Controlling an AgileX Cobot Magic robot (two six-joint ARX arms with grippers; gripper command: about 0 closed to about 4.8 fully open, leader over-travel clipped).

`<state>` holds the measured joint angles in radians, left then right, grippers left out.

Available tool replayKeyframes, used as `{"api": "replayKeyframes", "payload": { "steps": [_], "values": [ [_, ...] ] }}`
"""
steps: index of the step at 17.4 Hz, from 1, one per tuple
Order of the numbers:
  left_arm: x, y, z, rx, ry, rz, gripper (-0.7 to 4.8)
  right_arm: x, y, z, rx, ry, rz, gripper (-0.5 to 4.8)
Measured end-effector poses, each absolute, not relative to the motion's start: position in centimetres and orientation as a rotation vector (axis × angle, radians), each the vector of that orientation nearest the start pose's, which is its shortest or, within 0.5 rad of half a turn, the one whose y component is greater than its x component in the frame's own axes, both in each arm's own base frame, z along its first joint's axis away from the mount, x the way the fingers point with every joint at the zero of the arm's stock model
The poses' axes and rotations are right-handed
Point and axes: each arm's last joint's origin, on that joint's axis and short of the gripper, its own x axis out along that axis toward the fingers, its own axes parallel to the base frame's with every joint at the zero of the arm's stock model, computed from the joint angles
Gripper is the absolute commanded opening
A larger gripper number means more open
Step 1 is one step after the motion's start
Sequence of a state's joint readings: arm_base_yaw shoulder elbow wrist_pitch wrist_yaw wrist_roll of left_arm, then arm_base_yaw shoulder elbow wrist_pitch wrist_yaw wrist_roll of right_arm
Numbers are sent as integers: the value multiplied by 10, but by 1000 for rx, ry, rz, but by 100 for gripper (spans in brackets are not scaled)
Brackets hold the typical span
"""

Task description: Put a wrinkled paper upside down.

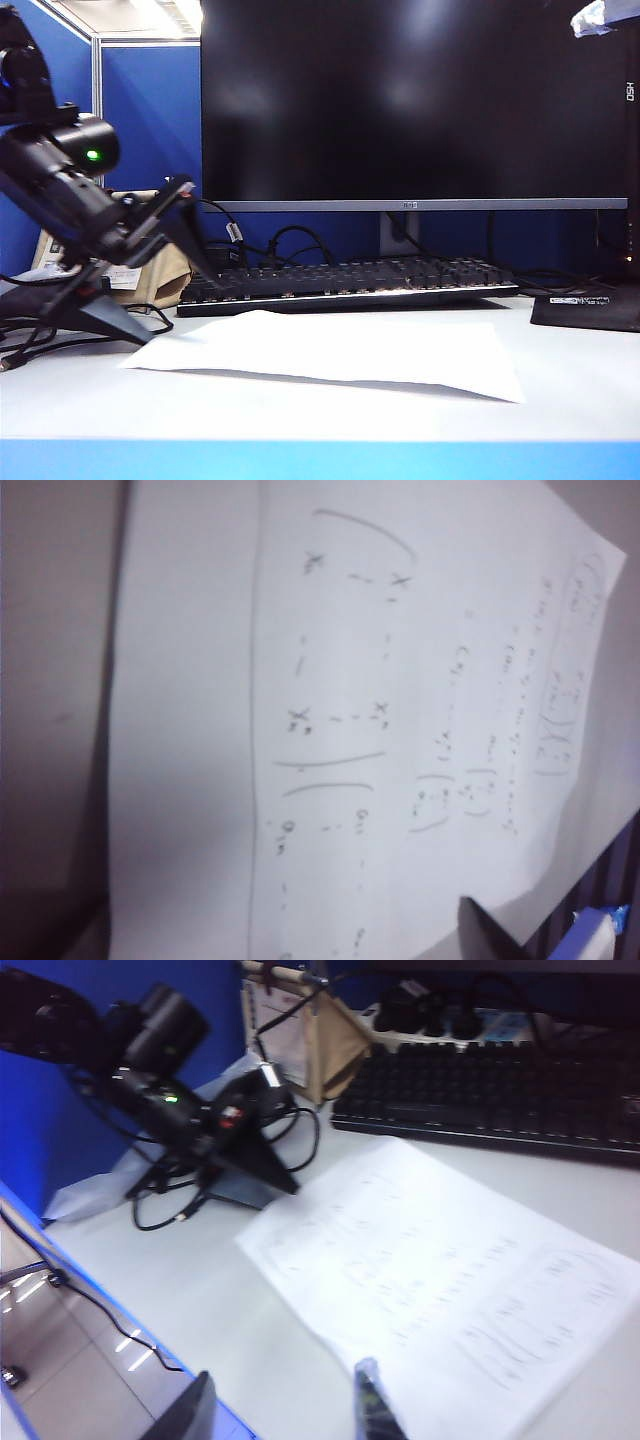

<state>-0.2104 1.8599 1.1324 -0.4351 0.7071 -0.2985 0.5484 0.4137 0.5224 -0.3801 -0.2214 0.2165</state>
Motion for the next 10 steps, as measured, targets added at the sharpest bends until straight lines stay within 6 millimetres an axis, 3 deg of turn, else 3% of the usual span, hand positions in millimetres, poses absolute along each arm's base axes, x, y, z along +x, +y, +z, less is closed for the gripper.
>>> {"api": "replayKeyframes", "payload": {
  "steps": [8,10],
  "values": [
    [352,-110,146,-729,1276,-804,417,89,62,270,159,360,734,181],
    [355,-112,151,-777,1248,-859,246,89,62,270,159,360,734,181]
  ]
}}
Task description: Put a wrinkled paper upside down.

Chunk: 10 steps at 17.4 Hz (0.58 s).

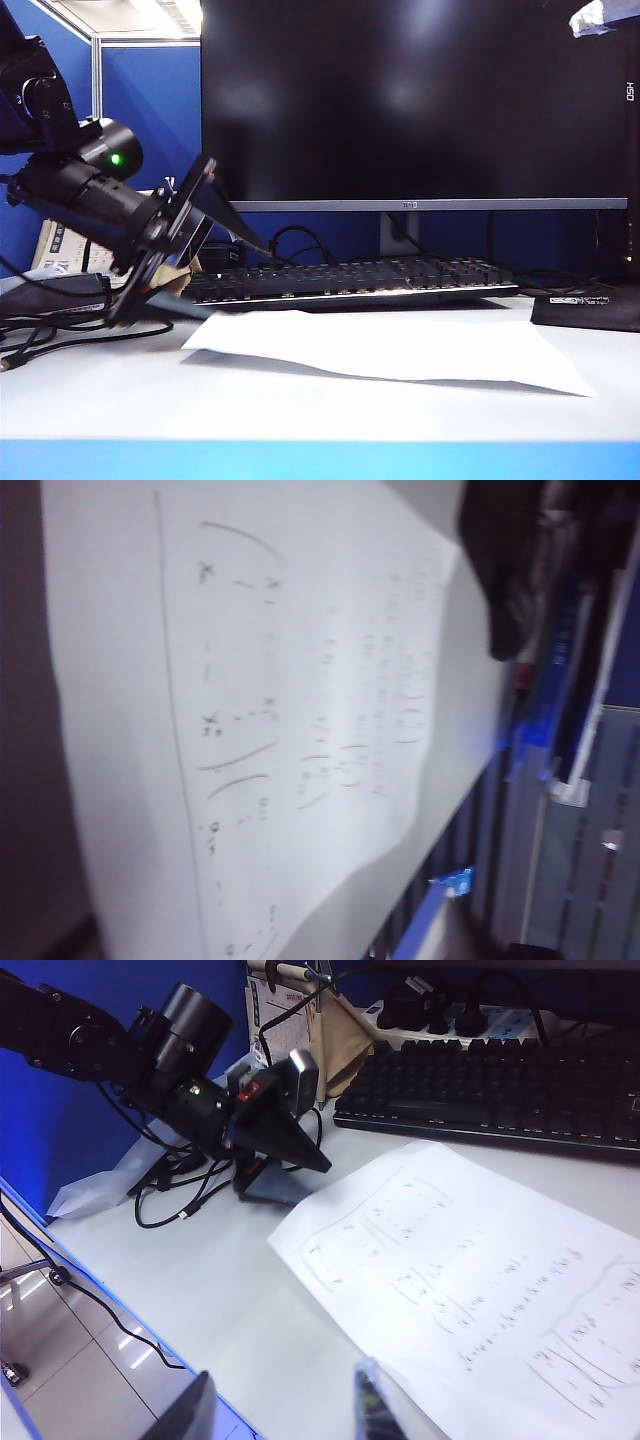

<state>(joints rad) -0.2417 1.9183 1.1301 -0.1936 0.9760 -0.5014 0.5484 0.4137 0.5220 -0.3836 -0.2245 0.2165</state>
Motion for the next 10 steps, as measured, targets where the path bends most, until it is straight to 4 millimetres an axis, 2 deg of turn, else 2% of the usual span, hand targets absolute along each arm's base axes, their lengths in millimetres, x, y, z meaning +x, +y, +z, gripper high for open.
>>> {"api": "replayKeyframes", "payload": {
  "steps": [2,3,4,5,10],
  "values": [
    [356,-113,152,-793,1242,-884,205,89,62,270,159,360,734,180],
    [356,-113,152,-794,1243,-888,129,89,62,270,159,360,734,180],
    [356,-114,152,-792,1244,-892,12,89,62,270,159,360,734,180],
    [355,-115,152,-791,1247,-895,-5,89,62,270,159,360,734,180],
    [350,-130,153,-751,1243,-979,-6,89,62,270,159,360,734,180]
  ]
}}
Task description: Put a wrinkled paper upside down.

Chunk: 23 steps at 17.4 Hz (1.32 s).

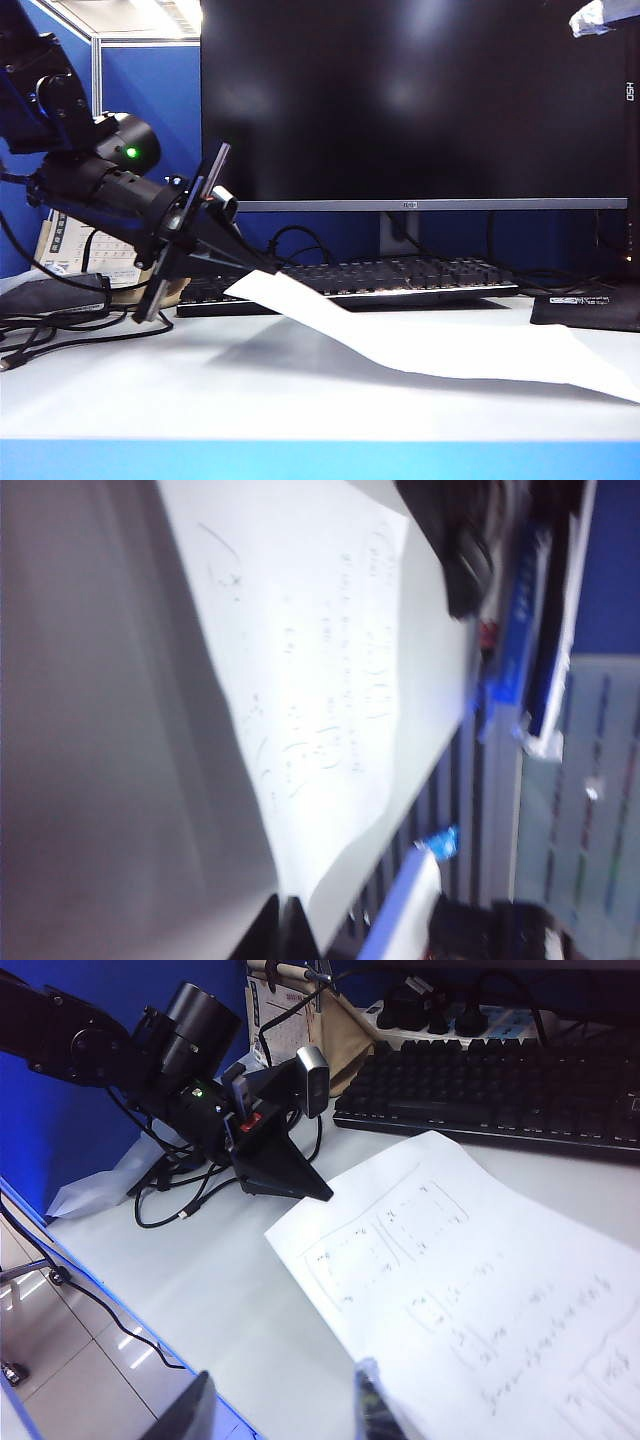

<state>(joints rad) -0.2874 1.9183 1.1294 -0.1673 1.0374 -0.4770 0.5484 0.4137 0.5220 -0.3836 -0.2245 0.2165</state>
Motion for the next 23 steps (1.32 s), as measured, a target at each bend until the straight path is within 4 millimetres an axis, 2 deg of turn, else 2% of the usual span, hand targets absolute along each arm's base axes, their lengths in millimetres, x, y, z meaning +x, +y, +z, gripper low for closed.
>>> {"api": "replayKeyframes", "payload": {
  "steps": [3,6,11,12,13,15,17,19,21,23],
  "values": [
    [348,-131,155,-764,1249,-1035,-6,89,62,270,159,360,734,181],
    [342,-129,179,-741,1193,-1065,-6,89,62,270,159,360,734,180],
    [321,-122,262,-621,924,-1094,-5,89,62,270,158,359,727,180],
    [312,-118,283,-586,851,-1082,-5,89,61,270,157,357,718,180],
    [297,-113,313,-527,753,-1073,-5,89,61,270,156,354,712,180],
    [277,-106,354,-424,628,-1048,-5,88,61,270,157,350,713,180],
    [252,-95,400,-225,571,-919,-5,87,60,272,160,332,716,181],
    [232,-89,428,-18,589,-772,-6,88,60,273,162,320,718,180],
    [221,-91,434,131,634,-658,-6,88,60,274,164,314,719,180],
    [210,-105,426,324,718,-528,-6,88,60,274,164,313,719,180]
  ]
}}
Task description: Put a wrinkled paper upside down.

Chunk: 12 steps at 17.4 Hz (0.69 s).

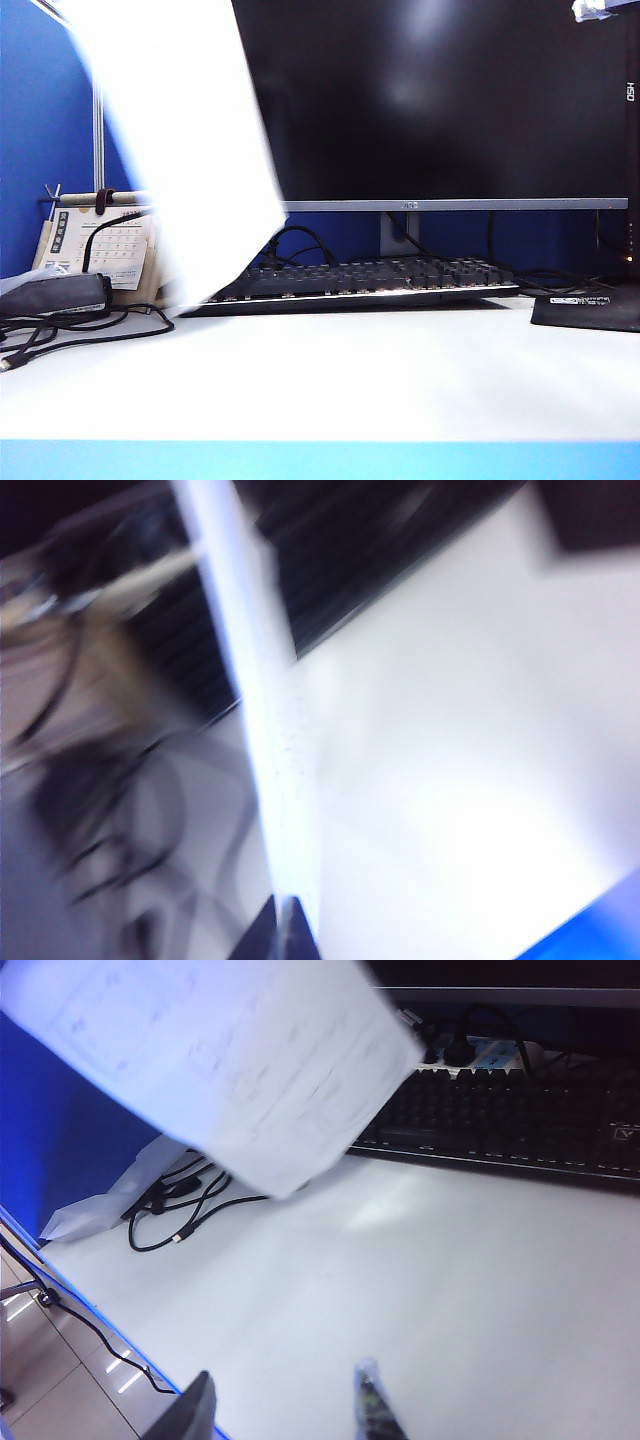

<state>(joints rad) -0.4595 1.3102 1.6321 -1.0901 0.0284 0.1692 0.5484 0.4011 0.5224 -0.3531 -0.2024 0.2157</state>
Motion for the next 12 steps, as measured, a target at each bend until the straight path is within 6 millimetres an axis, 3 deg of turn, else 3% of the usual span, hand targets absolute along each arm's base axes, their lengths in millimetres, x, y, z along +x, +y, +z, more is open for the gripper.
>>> {"api": "replayKeyframes", "payload": {
  "steps": [3,6,9,12],
  "values": [
    [204,-142,412,506,759,-504,-6,88,60,274,161,310,719,180],
    [200,-203,385,626,798,-613,-6,88,60,274,157,307,720,181],
    [222,-262,336,634,853,-666,-6,87,60,274,158,304,721,180],
    [237,-284,311,600,864,-718,-6,79,53,276,156,271,656,180]
  ]
}}
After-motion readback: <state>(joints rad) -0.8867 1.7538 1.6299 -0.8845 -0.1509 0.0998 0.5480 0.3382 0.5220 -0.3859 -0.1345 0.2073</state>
